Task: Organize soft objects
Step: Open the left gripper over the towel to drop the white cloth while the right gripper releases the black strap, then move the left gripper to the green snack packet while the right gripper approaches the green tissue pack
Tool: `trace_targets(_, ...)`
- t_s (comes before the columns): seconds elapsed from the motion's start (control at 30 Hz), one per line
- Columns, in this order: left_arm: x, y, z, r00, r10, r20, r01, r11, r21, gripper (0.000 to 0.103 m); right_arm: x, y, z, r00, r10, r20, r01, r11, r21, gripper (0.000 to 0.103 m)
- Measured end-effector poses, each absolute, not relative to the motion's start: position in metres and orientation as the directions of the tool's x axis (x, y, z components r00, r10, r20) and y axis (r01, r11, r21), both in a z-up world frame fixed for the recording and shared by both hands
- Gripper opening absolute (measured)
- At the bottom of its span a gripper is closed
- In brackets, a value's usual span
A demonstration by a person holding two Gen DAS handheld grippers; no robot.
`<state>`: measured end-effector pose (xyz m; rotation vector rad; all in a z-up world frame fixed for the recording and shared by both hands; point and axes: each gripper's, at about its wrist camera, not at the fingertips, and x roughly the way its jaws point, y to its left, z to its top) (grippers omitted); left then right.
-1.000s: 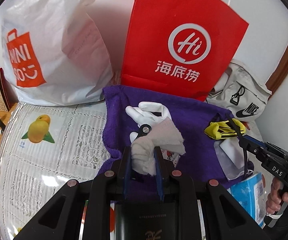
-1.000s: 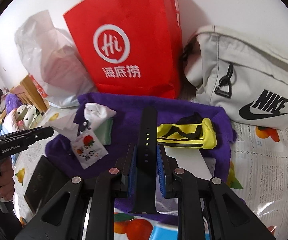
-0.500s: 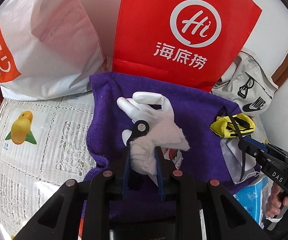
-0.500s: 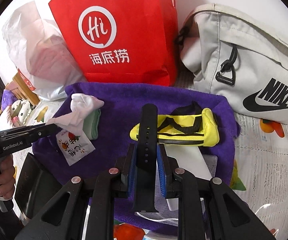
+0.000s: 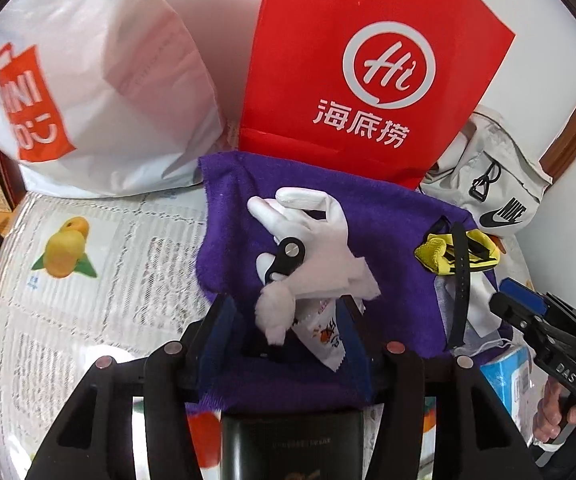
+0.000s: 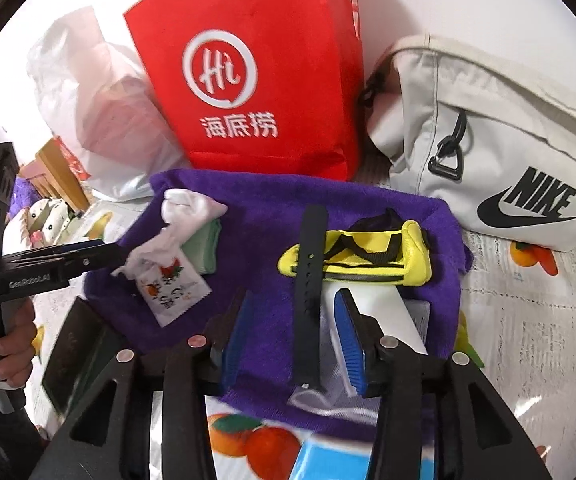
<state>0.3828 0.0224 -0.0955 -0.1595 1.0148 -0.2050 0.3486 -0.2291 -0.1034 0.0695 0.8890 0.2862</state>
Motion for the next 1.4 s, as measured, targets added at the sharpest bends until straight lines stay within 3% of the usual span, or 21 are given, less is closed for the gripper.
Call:
trace_targets(0.17, 0.355, 0.029, -0.084, 0.53, -0.246, -0.812, 0.091, 0.968, -0.234, 0.051, 0.304, -0.227, -0.085, 0.632, 0.296, -0.716, -0.246, 0.953, 0.176, 0.058)
trace_targets(0.6, 0.27, 0.038, -0.083, 0.541, -0.275, -0.795, 0.113, 0.96, -0.256, 0.053, 0.193, -0.175, -0.11, 0.557, 0.349, -0.754, -0.375, 0.915, 0.147, 0.061)
trace_targets(0.7, 0.252, 0.044, -0.086, 0.545, -0.285, -0.788, 0.118, 0.957, -0.264, 0.053, 0.182, -0.16, -0.124, 0.541, 0.336, -0.771, -0.381, 0.915, 0.132, 0.07)
trace_targets(0.8, 0.24, 0.05, -0.09, 0.548, -0.286, -0.786, 0.116, 0.956, -0.268, 0.054, 0.175, -0.148, -0.137, 0.552, 0.316, -0.771, -0.378, 0.92, 0.106, 0.069)
trace_targets(0.83, 0.235, 0.053, -0.092, 0.547, -0.288, -0.786, 0.118, 0.956, -0.269, 0.054, 0.175, -0.144, -0.142, 0.556, 0.291, -0.779, -0.374, 0.924, 0.078, 0.064)
trace_targets(0.97, 0.221, 0.061, -0.098, 0.548, -0.292, -0.784, 0.117, 0.954, -0.274, 0.054, 0.179, -0.138, -0.164, 0.513, 0.228, -0.828, -0.359, 0.933, 0.034, 0.02)
trace_targets(1.17, 0.207, 0.072, -0.106, 0.535, -0.302, -0.789, 0.102, 0.95, -0.294, 0.054, 0.168, -0.141, -0.159, 0.537, 0.26, -0.803, -0.359, 0.931, 0.061, 0.003)
trace_targets(1.4, 0.192, 0.075, -0.111, 0.535, -0.306, -0.788, 0.089, 0.947, -0.308, 0.054, 0.122, -0.132, -0.142, 0.523, 0.332, -0.785, -0.432, 0.897, 0.092, 0.003)
